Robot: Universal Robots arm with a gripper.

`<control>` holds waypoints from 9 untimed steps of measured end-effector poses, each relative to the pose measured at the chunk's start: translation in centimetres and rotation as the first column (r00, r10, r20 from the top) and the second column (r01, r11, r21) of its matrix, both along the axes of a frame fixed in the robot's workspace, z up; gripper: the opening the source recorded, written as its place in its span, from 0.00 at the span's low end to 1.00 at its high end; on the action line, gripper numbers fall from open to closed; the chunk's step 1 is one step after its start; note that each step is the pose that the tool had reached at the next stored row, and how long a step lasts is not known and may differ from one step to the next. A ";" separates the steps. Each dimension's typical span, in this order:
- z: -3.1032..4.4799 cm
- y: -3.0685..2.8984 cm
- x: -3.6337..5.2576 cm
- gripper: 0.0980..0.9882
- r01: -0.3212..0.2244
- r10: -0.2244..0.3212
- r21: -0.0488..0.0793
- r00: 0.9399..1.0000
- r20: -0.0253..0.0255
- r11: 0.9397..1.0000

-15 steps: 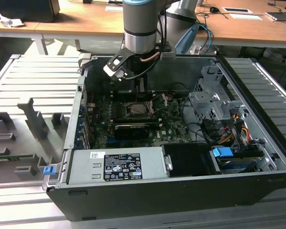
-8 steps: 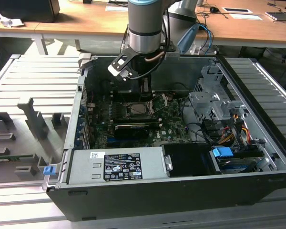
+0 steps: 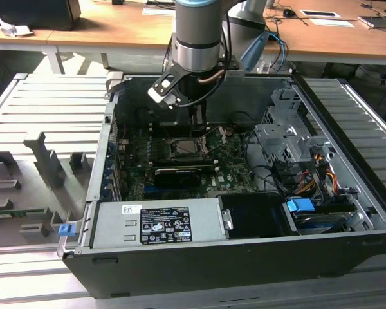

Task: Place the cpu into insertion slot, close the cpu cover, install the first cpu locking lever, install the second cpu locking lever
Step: 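Close the cpu cover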

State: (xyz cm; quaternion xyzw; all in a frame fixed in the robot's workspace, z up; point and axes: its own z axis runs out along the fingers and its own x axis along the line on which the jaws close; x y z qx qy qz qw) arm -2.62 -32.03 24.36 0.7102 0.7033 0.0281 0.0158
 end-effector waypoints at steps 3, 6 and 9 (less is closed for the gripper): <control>0.00 0.00 0.15 0.01 0.000 0.000 0.000 1.000 0.000 1.000; 0.00 0.00 0.37 0.01 0.000 0.000 0.000 1.000 0.000 1.000; 0.06 0.01 0.45 0.01 0.000 0.000 0.000 1.000 0.000 1.000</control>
